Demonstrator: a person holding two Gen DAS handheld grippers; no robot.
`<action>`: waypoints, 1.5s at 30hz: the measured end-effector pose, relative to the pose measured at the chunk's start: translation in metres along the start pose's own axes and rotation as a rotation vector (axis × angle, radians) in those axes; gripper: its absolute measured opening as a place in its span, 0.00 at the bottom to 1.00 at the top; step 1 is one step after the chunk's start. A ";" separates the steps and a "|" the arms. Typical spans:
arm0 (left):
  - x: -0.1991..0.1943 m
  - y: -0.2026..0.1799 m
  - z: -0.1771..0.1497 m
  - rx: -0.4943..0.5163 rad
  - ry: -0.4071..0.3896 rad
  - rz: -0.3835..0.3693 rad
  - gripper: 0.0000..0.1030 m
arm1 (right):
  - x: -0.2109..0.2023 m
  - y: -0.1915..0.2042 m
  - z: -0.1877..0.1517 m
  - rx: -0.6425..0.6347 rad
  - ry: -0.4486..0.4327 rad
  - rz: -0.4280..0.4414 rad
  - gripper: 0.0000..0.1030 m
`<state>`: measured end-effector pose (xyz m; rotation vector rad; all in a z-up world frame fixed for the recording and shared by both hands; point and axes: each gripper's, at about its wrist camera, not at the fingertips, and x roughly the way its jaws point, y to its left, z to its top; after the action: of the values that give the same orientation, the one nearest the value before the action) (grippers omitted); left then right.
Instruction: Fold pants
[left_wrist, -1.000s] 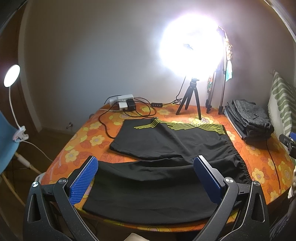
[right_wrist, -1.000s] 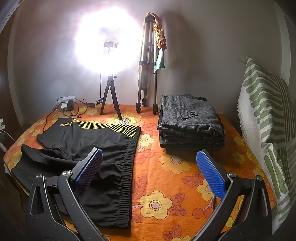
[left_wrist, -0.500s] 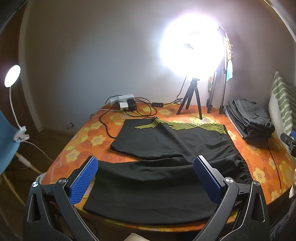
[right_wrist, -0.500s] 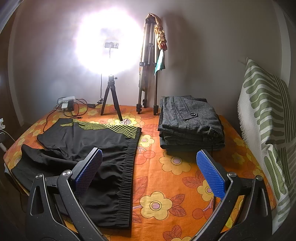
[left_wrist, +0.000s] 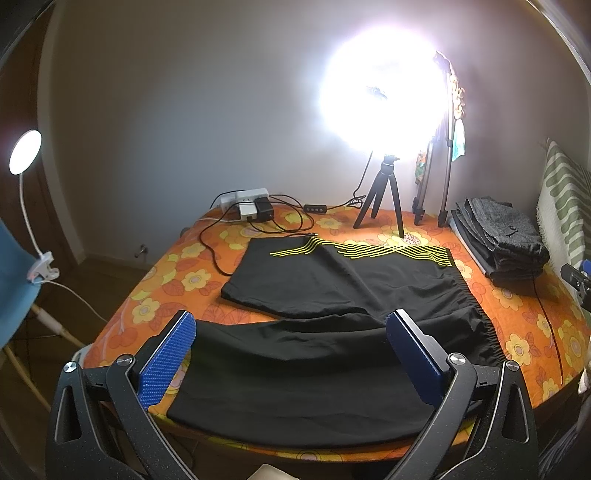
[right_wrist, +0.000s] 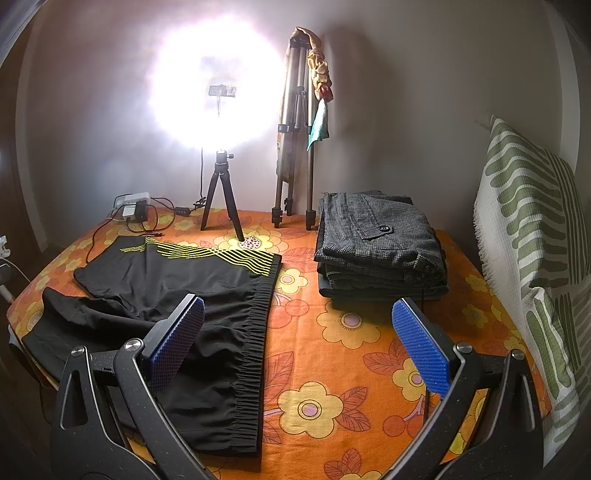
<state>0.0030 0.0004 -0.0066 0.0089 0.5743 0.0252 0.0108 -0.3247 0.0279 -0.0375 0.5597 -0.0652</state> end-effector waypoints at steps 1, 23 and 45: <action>0.000 0.000 -0.001 0.001 0.000 0.000 1.00 | 0.000 0.000 0.000 0.000 0.000 0.000 1.00; 0.005 -0.001 -0.012 0.046 0.007 -0.030 1.00 | -0.001 0.003 -0.004 -0.024 0.007 0.041 1.00; 0.026 0.044 -0.068 0.103 0.212 -0.128 0.45 | 0.013 0.062 -0.082 -0.404 0.195 0.461 0.72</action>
<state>-0.0131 0.0453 -0.0766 0.0707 0.7864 -0.1296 -0.0185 -0.2656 -0.0517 -0.2967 0.7575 0.4987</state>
